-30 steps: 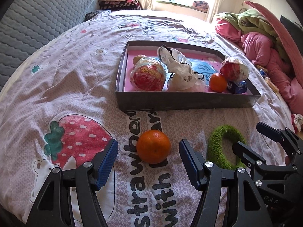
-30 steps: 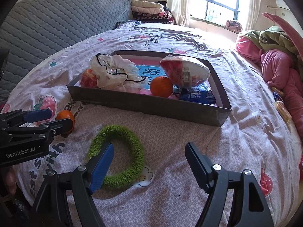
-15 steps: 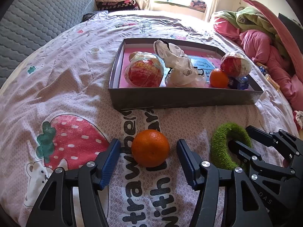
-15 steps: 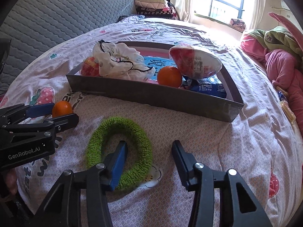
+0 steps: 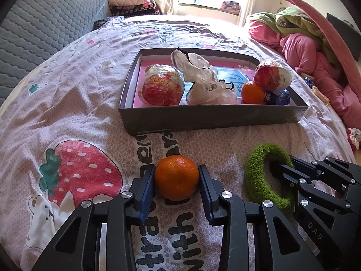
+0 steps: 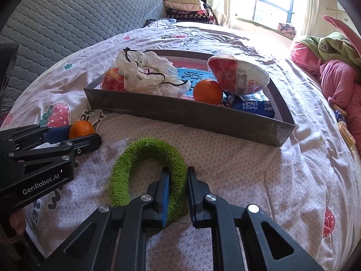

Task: Organize objects
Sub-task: 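Close left tool on the orange while right tool closes on the green fuzzy ring, then lift and carry the orange with left tool toward the tray while right tool carries the ring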

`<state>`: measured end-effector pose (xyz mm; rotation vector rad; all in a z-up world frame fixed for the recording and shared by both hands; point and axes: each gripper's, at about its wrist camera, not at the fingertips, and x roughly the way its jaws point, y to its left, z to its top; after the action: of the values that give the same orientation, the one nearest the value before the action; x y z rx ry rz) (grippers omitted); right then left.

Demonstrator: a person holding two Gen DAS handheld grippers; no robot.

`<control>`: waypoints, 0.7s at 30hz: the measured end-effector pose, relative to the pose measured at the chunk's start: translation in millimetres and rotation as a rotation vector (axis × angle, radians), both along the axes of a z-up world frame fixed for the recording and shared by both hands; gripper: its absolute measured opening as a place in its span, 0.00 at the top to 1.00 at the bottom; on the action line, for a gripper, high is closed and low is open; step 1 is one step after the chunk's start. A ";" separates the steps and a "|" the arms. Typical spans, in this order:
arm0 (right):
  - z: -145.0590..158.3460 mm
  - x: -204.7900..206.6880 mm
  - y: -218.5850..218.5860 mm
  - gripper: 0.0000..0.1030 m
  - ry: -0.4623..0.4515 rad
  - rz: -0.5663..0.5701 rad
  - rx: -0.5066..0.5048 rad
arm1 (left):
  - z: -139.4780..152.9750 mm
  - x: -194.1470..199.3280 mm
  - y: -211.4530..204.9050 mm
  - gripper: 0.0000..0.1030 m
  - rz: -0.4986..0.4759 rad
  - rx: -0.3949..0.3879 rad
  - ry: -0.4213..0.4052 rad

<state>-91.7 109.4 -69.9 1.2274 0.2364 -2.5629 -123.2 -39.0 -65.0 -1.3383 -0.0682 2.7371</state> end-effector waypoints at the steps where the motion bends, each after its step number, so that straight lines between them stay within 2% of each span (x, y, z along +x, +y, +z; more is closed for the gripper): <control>1: 1.1 0.2 0.3 0.86 0.003 -0.002 -0.002 | 1.3 0.6 0.3 0.63 0.000 0.002 0.002; 21: 41.2 10.7 17.3 0.86 0.092 -0.040 -0.068 | 41.8 20.5 20.5 0.63 -0.030 0.015 0.078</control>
<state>-81.0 126.8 -28.7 1.1032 0.1443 -2.6420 -102.7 -18.5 -23.2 -1.2179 -0.0619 2.7550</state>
